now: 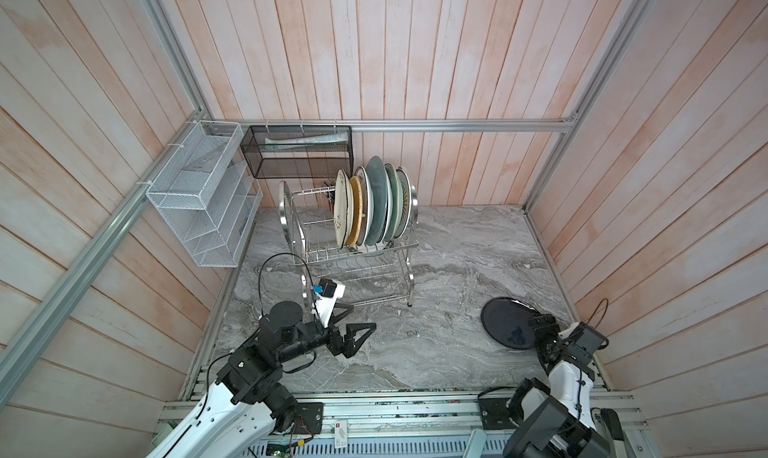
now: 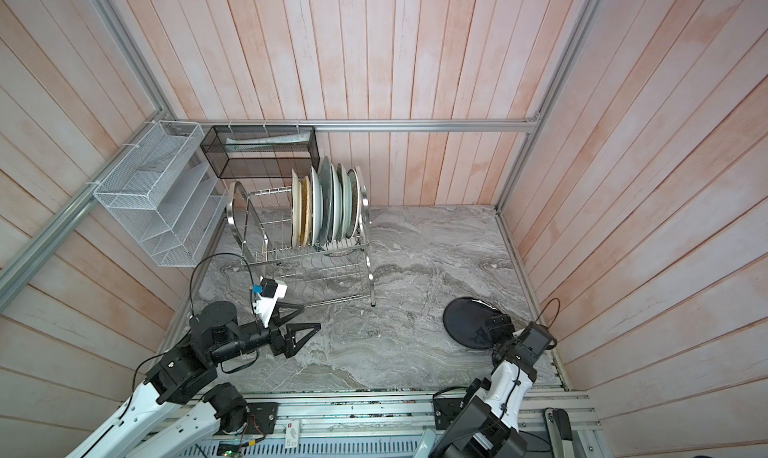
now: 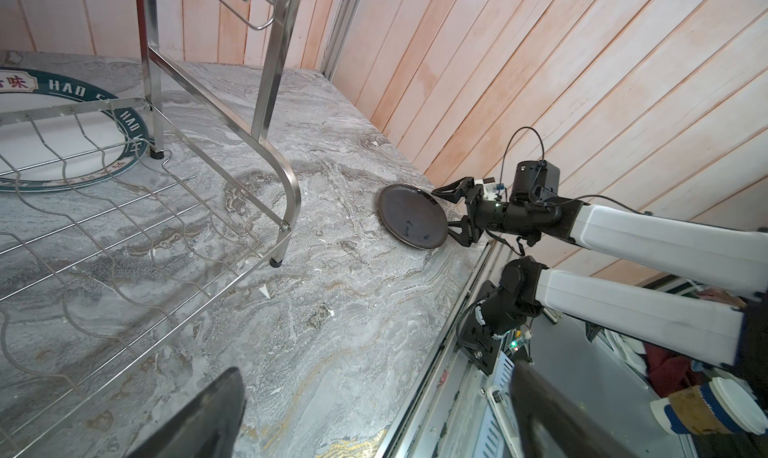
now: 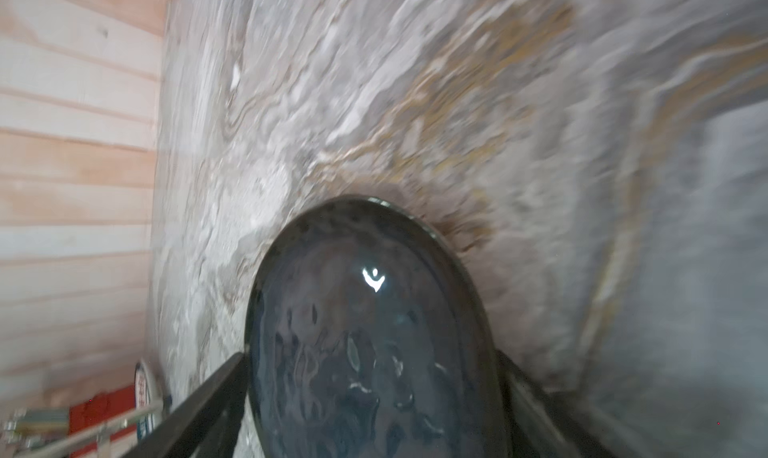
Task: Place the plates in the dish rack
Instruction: 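Reach the right gripper to the dark round plate and grasp its rim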
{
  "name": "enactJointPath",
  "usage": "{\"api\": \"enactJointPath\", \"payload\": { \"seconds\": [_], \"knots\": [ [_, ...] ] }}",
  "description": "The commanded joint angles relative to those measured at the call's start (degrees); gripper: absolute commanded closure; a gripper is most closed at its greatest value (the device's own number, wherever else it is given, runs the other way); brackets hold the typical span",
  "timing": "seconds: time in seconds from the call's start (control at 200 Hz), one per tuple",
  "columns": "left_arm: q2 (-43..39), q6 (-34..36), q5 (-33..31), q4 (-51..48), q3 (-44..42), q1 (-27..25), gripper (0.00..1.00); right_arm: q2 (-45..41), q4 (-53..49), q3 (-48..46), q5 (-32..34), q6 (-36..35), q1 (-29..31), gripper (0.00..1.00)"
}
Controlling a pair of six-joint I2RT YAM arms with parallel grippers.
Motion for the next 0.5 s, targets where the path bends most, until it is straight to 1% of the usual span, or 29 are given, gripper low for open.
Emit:
{"api": "enactJointPath", "payload": {
  "seconds": [0.0,0.065,0.235,0.35,0.435,0.495],
  "knots": [
    [-0.45,-0.02,-1.35,0.52,-0.72,-0.21,0.0,-0.15,4.64,-2.53,-3.57,2.76,6.5,0.12],
    [-0.54,0.0,-1.48,0.48,-0.72,-0.2,0.0,0.45,8.3,-3.75,-3.92,4.89,10.83,0.14],
    [-0.65,-0.04,-1.82,0.37,-0.75,-0.21,0.0,3.91,13.84,-4.89,-2.78,7.33,17.63,0.16],
    [-0.64,0.01,-2.12,0.34,-0.66,-0.18,0.0,7.82,17.36,-5.36,-2.55,8.3,19.89,0.17],
    [-0.79,-0.1,-2.2,0.34,-0.69,-0.2,0.0,10.83,20.79,-5.82,-3.4,9.64,20.67,0.24],
    [-0.76,-0.06,-2.21,0.43,-0.82,-0.21,0.0,12.66,21.21,-5.28,-3.72,9.92,20.81,0.24]
  ]
}}
